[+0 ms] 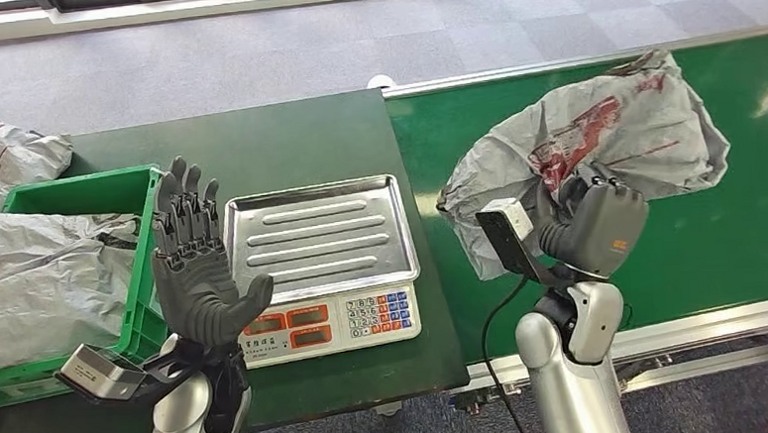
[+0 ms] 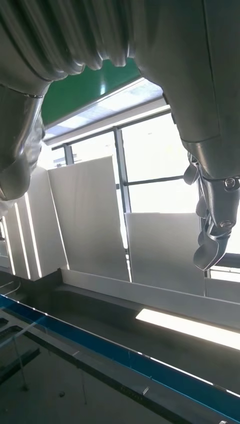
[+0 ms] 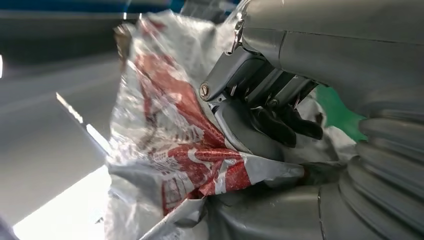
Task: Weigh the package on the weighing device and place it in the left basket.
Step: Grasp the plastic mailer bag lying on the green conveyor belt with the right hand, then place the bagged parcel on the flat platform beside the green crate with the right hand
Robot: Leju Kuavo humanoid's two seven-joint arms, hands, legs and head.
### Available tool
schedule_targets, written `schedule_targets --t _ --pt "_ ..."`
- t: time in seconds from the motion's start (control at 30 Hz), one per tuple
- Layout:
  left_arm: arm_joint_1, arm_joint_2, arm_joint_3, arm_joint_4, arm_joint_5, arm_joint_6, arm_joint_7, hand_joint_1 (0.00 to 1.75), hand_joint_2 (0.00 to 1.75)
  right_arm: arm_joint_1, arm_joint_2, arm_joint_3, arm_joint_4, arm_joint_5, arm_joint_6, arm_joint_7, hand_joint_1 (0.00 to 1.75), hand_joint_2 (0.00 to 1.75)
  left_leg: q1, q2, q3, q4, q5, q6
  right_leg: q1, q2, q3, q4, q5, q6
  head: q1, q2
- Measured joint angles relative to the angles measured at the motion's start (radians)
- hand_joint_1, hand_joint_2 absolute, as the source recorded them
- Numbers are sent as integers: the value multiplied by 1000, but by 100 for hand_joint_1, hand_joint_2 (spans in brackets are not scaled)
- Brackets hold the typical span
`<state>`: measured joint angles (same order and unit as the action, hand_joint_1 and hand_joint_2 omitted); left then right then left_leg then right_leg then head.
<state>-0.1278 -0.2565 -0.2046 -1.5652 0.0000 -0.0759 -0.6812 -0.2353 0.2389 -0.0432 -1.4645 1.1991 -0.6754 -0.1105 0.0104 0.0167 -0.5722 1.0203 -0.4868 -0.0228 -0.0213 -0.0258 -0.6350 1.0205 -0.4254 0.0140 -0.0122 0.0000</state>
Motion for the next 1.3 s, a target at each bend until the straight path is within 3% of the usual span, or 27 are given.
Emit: schedule_targets --t 0.17,0.37,0.5,0.67,1.07,1.2,1.3 --pt "-2 -2 -3 12 0 3 -4 0 175 18 28 -7 -88 -104 -8 -130 175 175 0 2 0 0 0 0 0 1 0 0 0 0 0 0" --pt "-10 -3 -24 24 7 6 -18 0 175 -60 32 71 -13 -243 105 -184 175 175 0 2 0 0 1 0 0 2 1 1 1 0 0 0" --pt "-23 -5 -42 29 16 6 -20 0 175 -200 49 140 163 -269 165 -174 175 175 0 4 0 0 2 -1 0 3 0 1 2 -1 0 0" --pt "-34 -9 -61 34 16 13 -20 0 175 -354 79 194 399 -269 156 -154 175 175 1 2 1 0 4 -2 1 2 0 1 3 -1 0 0" --pt "-34 -8 -71 35 10 23 -20 0 175 -432 105 219 592 -292 168 -157 175 175 0 2 0 0 3 -1 0 2 -1 1 3 -1 0 0" --pt "-34 -5 -71 35 0 23 -20 0 175 -456 115 221 671 -298 180 -143 6 175 1 2 0 0 3 -1 1 2 -1 1 3 -1 0 0" --pt "-36 -5 -71 36 -8 18 -20 0 175 -489 117 226 765 -296 322 -126 0 175 1 2 0 0 3 -2 1 2 -1 1 3 -1 0 0"
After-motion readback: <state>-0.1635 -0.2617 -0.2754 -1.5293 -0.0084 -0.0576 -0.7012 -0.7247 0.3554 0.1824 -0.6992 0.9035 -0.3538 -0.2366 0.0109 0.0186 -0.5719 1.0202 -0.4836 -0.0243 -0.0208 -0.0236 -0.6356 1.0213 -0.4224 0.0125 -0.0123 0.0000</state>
